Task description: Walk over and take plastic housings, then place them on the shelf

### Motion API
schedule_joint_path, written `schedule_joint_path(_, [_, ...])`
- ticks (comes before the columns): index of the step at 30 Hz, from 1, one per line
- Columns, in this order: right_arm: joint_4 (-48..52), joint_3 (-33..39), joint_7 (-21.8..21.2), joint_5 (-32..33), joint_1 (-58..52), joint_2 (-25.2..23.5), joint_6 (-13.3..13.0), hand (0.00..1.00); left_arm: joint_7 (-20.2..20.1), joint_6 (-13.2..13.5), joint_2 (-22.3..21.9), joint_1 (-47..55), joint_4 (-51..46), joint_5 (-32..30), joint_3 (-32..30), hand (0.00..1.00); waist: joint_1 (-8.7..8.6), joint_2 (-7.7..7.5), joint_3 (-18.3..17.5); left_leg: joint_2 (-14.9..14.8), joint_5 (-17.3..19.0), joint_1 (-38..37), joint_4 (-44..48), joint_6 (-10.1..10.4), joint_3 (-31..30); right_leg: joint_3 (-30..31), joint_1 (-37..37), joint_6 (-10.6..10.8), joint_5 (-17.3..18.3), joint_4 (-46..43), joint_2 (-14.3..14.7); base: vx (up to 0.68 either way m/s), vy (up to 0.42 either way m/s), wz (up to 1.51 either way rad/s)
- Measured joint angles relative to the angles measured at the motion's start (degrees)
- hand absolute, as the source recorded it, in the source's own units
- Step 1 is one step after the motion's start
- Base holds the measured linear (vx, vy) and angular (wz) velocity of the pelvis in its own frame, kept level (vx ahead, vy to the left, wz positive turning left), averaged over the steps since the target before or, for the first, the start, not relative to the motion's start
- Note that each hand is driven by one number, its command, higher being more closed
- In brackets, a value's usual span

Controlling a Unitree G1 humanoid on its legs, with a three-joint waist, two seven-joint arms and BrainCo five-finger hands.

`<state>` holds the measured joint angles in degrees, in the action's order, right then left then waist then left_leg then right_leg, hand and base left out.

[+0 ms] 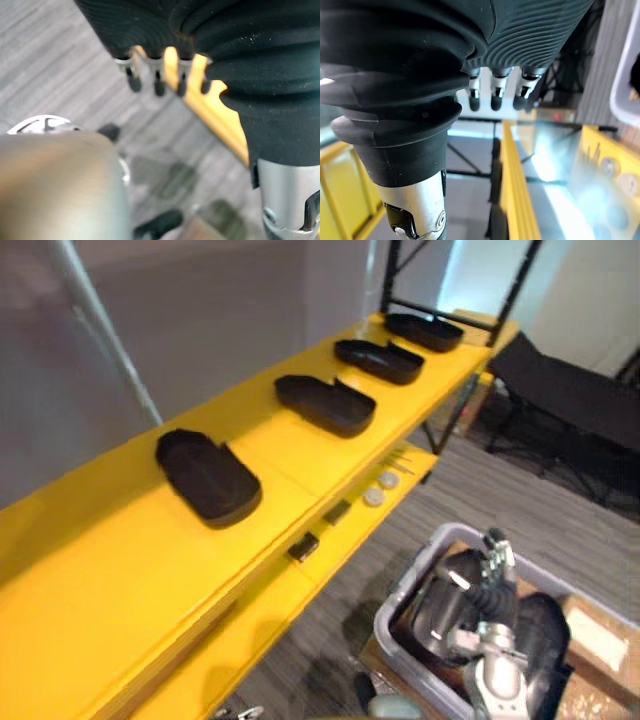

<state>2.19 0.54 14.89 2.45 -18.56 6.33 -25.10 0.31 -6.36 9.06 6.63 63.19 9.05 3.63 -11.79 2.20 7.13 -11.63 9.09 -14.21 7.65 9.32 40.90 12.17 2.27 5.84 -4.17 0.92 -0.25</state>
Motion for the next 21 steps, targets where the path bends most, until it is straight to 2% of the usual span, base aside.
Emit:
schedule_joint_path(2, [0.37,-0.97,-1.94,-0.03,2.02,2.67,-0.74,0.00,-0.60,0.68,-0.32,0.14,-0.04,2.55,-0.39,0.00,0.22,0.84,0.52,-2.10,2.24,4.66,12.12,-4.29,-8.08,4.20,1.65,-0.37,0.23,-1.73,0.71,0.04,-0.109,-0.81])
schedule_joint_path(3, [0.37,-1.37,-2.46,-0.15,3.11,3.57,-1.06,0.00,-0.58,0.95,-0.44,0.15,-0.13,3.34,-0.48,0.00,0.49,1.05,0.89,-2.19,2.75,6.56,15.38,-5.94,-11.40,5.55,1.87,-0.76,0.39,-1.90,1.06,0.03,0.018,-1.12])
schedule_joint_path(4, [-0.12,-2.58,-3.11,-0.33,5.47,5.07,-1.60,0.00,-0.52,1.41,-0.89,0.41,-0.19,4.92,-0.22,0.00,1.25,1.89,1.13,-1.22,5.25,9.11,19.60,-10.02,-19.08,8.80,2.79,-1.28,0.27,-1.82,1.49,-0.01,0.135,-1.24])
schedule_joint_path(5, [-1.61,-3.35,-3.74,-0.17,8.41,6.48,-1.80,0.00,-0.41,2.02,-1.22,0.75,-0.42,6.36,0.03,0.00,2.01,2.65,1.33,0.62,7.02,10.47,21.34,-12.61,-26.08,11.63,3.60,-1.48,-0.11,-1.66,2.31,-0.04,0.183,-1.29])
schedule_joint_path(6, [-2.37,-3.74,-3.80,0.04,9.76,6.96,-2.00,0.00,-0.28,2.54,-1.32,0.94,-0.78,6.66,0.05,0.00,2.50,2.80,1.43,1.58,6.97,10.46,21.28,-13.03,-28.80,12.50,3.93,-1.61,-0.22,-1.77,2.70,-0.04,0.213,-1.17])
schedule_joint_path(7, [-3.23,-4.24,-3.75,0.04,11.47,7.28,-2.23,0.00,0.62,3.17,-1.32,1.30,-1.35,6.89,0.18,0.00,3.22,2.67,1.56,3.12,6.61,10.11,21.09,-13.07,-32.38,13.38,4.82,-1.52,-0.30,-2.38,3.25,-0.05,0.171,-0.76])
schedule_joint_path(11, [-3.20,-5.98,-3.69,-0.06,12.65,7.30,-3.50,0.00,1.86,5.10,-0.49,1.35,-1.72,8.44,1.64,0.00,3.30,1.53,2.35,4.43,6.50,10.72,22.71,-12.86,-32.59,13.00,5.09,-0.65,-0.65,-2.73,1.60,-0.07,0.146,-0.15])
schedule_joint_path(13, [-3.17,-6.01,-3.65,0.13,13.21,7.26,-3.46,0.00,2.18,7.41,-0.51,1.31,-1.81,8.61,1.65,0.00,3.35,1.82,2.20,5.42,7.35,12.49,22.67,-11.47,-34.43,11.96,6.64,-0.51,-0.54,-3.49,0.96,-0.07,0.146,0.26])
schedule_joint_path(16, [-3.42,-6.02,-2.43,0.23,13.04,6.27,-3.18,0.00,2.17,8.24,-0.48,1.49,-2.62,9.01,1.64,0.00,3.98,1.79,2.26,5.87,8.12,13.09,22.75,-10.24,-38.41,9.73,7.23,-0.31,-0.38,-5.85,0.81,-0.02,0.066,0.37])
schedule_joint_path(18, [-3.45,-5.93,-1.01,0.77,12.49,4.94,-3.12,0.00,2.09,9.08,-0.52,1.77,-3.74,8.34,1.65,0.00,4.60,1.72,2.31,5.58,9.11,12.95,22.96,-8.91,-40.05,8.38,8.10,-0.35,-0.26,-8.80,1.45,-0.02,0.020,0.20])
schedule_joint_path(21, [-4.24,-5.71,2.18,1.26,11.03,1.76,-1.95,0.00,1.71,9.46,-0.63,2.28,-6.69,6.47,1.69,0.00,4.99,1.28,3.35,5.29,13.08,10.92,22.66,-7.94,-41.68,8.08,9.94,-0.62,-0.02,-15.20,3.28,-0.10,0.038,-0.01])
